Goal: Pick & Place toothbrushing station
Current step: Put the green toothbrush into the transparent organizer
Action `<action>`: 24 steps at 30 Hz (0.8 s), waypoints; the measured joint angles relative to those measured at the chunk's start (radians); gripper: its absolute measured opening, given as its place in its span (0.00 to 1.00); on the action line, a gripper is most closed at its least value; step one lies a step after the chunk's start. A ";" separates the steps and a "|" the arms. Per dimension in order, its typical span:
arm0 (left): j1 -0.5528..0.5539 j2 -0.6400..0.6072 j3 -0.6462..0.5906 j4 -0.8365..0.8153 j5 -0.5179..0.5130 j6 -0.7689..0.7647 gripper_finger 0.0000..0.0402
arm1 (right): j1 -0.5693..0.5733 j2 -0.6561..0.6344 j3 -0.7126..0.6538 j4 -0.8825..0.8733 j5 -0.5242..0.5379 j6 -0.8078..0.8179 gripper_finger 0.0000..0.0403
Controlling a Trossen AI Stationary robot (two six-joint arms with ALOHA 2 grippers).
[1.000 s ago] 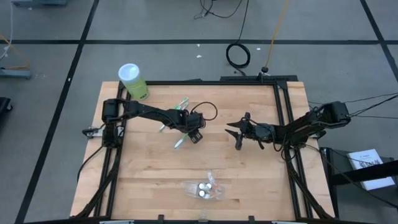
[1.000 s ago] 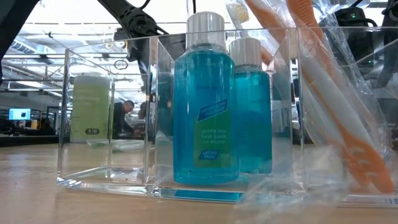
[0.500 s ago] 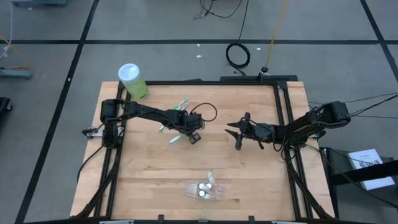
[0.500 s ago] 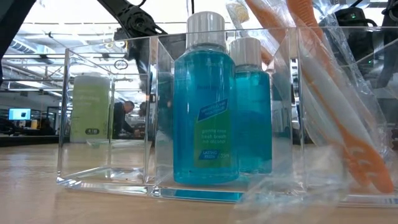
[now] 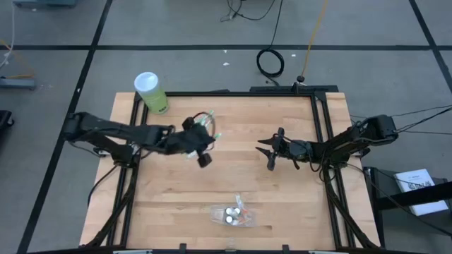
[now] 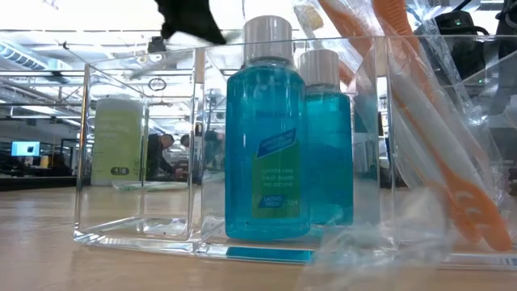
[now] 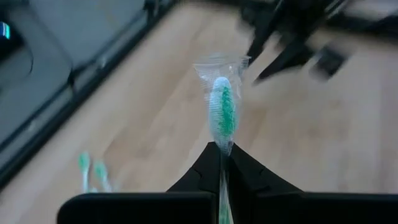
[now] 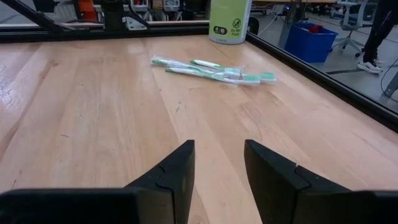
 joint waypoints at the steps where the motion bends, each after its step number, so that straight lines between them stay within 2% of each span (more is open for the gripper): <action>1: -0.028 -0.023 -0.008 0.031 -0.022 0.009 0.02 | 0.000 0.000 0.000 0.001 0.000 0.000 0.32; 8: -0.220 -0.102 -0.140 0.329 -0.124 0.043 0.01 | 0.001 0.000 0.000 0.008 0.000 0.000 0.32; 14: -0.357 -0.099 -0.347 0.780 -0.163 0.087 0.01 | 0.000 0.000 0.000 0.027 0.000 -0.002 0.32; 20: -0.469 -0.032 -0.508 1.252 -0.151 0.203 0.01 | 0.000 0.000 0.000 0.049 0.000 0.000 0.32; 24: -0.516 0.048 -0.557 1.455 -0.142 0.274 0.01 | 0.000 0.000 0.000 0.055 0.000 0.000 0.32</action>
